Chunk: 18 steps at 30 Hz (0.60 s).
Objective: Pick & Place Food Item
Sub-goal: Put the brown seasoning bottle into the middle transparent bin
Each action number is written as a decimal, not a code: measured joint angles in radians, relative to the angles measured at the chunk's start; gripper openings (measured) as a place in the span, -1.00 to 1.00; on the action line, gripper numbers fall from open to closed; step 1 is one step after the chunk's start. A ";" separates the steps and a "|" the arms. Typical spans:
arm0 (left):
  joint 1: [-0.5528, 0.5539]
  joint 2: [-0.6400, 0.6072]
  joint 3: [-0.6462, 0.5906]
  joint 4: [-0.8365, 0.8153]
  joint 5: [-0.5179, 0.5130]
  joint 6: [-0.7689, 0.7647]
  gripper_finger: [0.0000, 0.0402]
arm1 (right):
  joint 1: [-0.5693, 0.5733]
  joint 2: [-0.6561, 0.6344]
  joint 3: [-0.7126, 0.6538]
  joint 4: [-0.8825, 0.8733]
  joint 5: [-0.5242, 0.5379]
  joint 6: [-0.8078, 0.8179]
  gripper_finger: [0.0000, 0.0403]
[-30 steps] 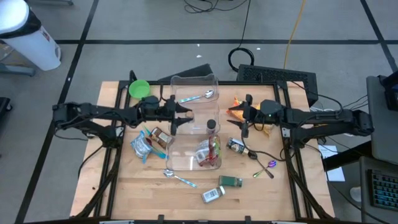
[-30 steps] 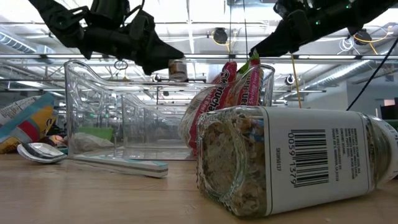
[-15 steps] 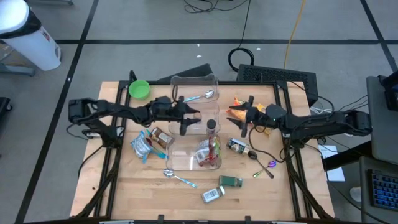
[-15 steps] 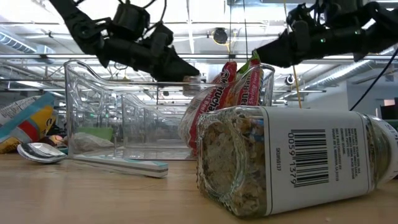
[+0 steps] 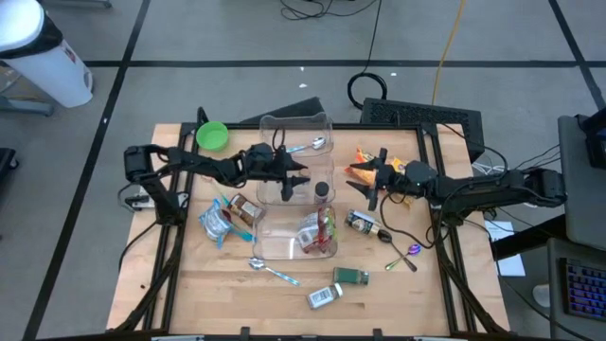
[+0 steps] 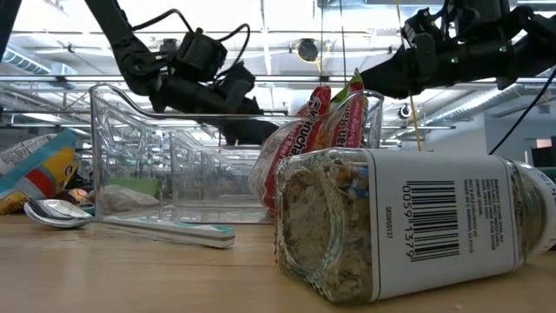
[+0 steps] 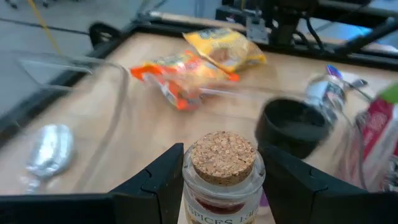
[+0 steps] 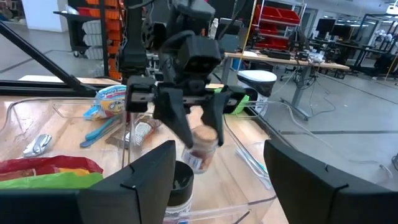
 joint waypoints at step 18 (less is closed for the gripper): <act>-0.039 0.071 0.000 0.014 0.052 0.054 -0.09 | 0.000 0.000 0.000 0.000 0.004 0.001 0.19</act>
